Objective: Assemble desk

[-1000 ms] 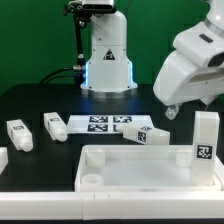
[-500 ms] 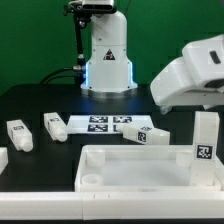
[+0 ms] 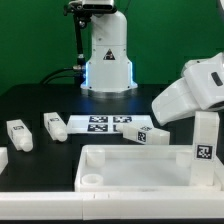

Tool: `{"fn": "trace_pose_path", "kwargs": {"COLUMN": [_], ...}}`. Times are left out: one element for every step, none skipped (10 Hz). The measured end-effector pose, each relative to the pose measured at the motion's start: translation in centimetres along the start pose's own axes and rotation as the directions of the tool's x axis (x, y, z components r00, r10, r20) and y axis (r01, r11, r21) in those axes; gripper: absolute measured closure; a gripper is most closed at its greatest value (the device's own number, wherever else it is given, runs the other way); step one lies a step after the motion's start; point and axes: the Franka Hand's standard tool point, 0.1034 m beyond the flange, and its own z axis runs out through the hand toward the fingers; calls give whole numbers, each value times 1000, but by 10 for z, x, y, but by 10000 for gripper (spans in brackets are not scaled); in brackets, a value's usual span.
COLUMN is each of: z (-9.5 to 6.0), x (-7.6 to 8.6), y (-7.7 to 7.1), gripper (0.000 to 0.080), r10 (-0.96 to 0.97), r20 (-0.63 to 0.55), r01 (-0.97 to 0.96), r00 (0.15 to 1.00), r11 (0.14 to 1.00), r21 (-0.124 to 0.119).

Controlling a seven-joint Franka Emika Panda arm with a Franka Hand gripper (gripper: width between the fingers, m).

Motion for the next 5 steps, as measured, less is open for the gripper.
{"fn": "trace_pose_path", "kwargs": {"z": [3,8,14,25,27], "x": [1,0,-3,1,2], "y": [1,2,4,1,-2], "gripper": [151,151,151,151,151], "r10": [-6,-24,-74,-174,-185], "r20": [-9,-20,-27,-42,-44], "r01": [6,24,74,172,183], "r00": [1000,1000,997,984,982], "r11": [1000,1000,997,984,982], "r21": [0,-3,-18,-46,-51]}}
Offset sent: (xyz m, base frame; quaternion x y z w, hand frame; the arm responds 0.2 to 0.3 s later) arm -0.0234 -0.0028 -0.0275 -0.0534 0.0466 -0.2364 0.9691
